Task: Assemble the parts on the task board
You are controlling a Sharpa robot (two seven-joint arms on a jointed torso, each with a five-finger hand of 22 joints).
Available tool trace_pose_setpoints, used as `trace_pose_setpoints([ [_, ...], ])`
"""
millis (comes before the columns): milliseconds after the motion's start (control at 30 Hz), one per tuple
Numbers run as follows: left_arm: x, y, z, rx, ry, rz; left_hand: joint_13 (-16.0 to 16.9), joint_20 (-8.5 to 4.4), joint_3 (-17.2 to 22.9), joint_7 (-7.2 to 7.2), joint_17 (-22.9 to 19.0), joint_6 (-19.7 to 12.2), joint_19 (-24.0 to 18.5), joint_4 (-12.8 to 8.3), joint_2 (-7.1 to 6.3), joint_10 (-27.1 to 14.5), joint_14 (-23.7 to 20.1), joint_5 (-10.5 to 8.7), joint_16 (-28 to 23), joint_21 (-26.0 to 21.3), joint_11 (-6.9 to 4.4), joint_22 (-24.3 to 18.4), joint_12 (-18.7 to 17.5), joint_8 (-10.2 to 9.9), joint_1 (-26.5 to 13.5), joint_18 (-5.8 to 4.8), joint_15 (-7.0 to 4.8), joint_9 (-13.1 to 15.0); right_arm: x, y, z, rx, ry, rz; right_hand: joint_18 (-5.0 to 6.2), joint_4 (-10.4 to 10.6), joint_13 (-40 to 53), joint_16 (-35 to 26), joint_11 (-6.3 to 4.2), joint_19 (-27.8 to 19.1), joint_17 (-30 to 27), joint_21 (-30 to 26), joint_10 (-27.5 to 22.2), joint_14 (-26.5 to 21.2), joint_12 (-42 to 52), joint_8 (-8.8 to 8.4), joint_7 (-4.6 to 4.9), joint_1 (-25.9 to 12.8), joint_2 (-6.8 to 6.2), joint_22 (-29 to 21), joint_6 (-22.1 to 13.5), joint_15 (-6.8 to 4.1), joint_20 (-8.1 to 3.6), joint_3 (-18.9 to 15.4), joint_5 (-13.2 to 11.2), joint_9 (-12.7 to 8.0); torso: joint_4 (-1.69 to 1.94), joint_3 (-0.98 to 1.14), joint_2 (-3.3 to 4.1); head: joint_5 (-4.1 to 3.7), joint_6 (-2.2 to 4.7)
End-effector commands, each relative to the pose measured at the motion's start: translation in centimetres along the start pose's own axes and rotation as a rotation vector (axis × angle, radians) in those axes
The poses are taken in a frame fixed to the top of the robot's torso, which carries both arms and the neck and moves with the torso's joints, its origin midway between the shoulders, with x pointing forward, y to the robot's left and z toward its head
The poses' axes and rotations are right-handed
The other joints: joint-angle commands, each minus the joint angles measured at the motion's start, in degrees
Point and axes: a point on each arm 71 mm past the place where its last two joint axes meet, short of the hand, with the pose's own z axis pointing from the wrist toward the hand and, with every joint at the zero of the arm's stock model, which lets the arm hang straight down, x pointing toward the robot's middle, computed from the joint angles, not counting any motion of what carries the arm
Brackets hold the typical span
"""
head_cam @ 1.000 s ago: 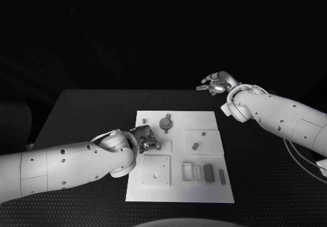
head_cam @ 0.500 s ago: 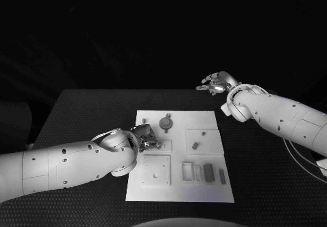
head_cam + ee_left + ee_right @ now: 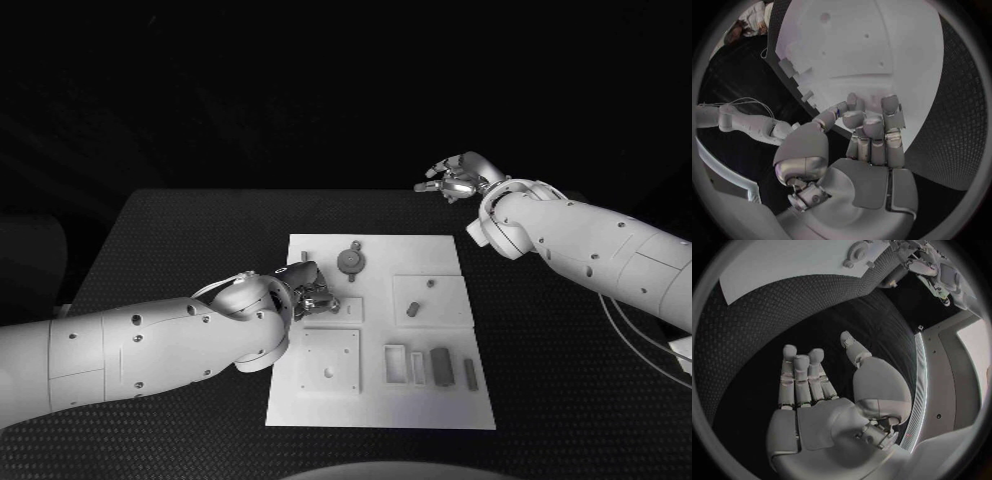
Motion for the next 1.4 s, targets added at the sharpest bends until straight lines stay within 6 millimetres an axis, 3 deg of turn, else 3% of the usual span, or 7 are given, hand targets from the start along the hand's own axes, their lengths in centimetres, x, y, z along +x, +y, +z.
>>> trace_pose_setpoints([
  [33,0.1,0.3,0.0,-0.014,0.002,0.000,-0.09,0.05,-0.07,-6.16,-0.09,13.23,0.28,0.03,2.10,-0.66,-0.51,0.21,0.33,0.27,-0.93,1.05,0.30,0.17,1.63,1.63,-0.40,0.08,0.2,0.1,0.0,-0.004,0.014,0.003,0.85,0.10,-0.09,0.33,-0.24,-0.06,-0.10,-0.28,-8.72,-0.04,0.29,0.29,0.00,-0.63,0.06,0.06,0.47,-0.50,0.27,-0.17,0.02,-0.06,0.03,-0.03,0.00,-0.01,-0.01],
  [433,-0.3,1.0,-0.2,-0.033,-0.007,-0.013,-0.19,0.07,-0.26,-6.13,-0.20,13.16,0.25,0.14,2.63,-0.70,-0.52,0.14,0.33,0.20,-0.90,1.01,0.27,0.14,1.10,1.61,-0.38,0.04,0.1,0.0,0.0,0.000,0.014,0.002,0.85,0.13,-0.13,0.35,-0.24,-0.06,-0.12,-0.29,-8.73,-0.06,0.32,0.30,0.00,-0.73,0.09,0.07,0.47,-0.50,0.27,-0.18,0.02,-0.07,0.02,-0.02,0.00,0.02,-0.12],
  [1400,0.3,0.0,-0.1,-0.017,0.032,-0.028,-0.31,0.07,-0.32,-6.10,-0.33,13.07,0.21,0.09,2.88,-0.70,-0.59,-0.31,0.32,0.11,-0.88,0.97,0.26,0.09,0.80,1.62,-0.37,-0.01,0.3,-0.1,-0.1,0.002,0.018,0.003,0.85,0.14,-0.24,0.40,-0.24,-0.08,-0.19,-0.30,-8.78,-0.09,0.40,0.32,0.00,-0.86,0.14,0.09,0.45,-0.50,0.26,-0.15,0.02,-0.10,0.02,0.03,0.00,0.06,-0.15],
])
